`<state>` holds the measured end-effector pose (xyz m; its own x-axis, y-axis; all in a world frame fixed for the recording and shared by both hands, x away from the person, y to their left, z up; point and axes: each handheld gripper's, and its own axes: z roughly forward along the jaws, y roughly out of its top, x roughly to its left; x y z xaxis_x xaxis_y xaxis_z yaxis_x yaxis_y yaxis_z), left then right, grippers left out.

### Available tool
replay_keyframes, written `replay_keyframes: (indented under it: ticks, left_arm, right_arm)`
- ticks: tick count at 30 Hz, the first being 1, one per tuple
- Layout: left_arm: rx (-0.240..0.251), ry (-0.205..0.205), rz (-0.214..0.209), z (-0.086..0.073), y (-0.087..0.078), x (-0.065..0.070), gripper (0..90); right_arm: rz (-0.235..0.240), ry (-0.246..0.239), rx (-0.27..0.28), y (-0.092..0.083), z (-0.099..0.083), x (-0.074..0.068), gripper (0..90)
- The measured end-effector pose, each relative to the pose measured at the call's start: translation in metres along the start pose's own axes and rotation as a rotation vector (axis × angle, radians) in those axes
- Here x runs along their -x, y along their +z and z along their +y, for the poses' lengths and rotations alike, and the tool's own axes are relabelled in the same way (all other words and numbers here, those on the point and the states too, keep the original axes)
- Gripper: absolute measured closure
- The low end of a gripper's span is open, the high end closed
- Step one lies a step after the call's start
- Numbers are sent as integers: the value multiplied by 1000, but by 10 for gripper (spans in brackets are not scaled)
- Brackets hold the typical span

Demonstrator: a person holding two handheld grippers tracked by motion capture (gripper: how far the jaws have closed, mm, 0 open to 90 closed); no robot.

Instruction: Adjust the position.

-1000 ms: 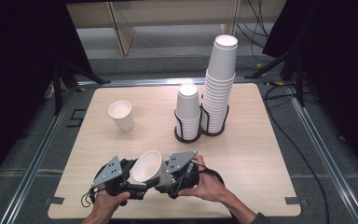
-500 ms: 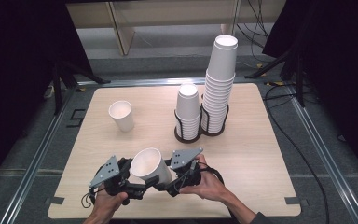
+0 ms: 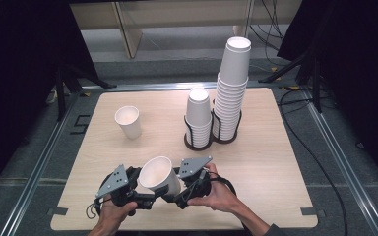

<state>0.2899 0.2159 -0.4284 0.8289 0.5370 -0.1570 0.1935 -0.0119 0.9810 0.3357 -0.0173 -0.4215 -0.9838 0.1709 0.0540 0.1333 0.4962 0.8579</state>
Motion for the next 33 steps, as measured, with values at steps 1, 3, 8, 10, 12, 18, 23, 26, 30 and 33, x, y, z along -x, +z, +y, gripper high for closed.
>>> replay_keyframes:
  ticks: [1,3,8,10,12,18,23,26,30,33]
  left_arm:
    - [1,-1,2,0,0,0,161]
    - [0,-4,5,-1,1,0,162]
    - [-17,-3,50,0,0,-2,164]
    - [-18,-6,72,-2,0,-5,164]
    - [-30,-3,111,-2,0,-9,164]
    - [-55,27,250,-3,5,-27,165]
    - [-64,43,335,-3,14,-44,165]
    - [-69,50,369,-2,21,-53,165]
    - [-77,59,408,-2,32,-64,164]
    - [-83,55,427,-2,38,-70,164]
  right_arm:
    - [-4,-3,0,0,0,0,179]
    - [-6,5,9,0,0,0,175]
    - [-18,3,5,-1,0,1,162]
    - [-29,22,-3,-3,-1,2,158]
    - [-41,22,0,-6,-3,4,158]
    - [-131,57,-30,-23,-17,8,162]
    - [-186,93,-24,-36,-29,12,168]
    - [-216,98,-24,-43,-35,14,171]
    - [-245,150,-26,-51,-44,17,170]
    - [-255,170,-20,-55,-50,18,166]
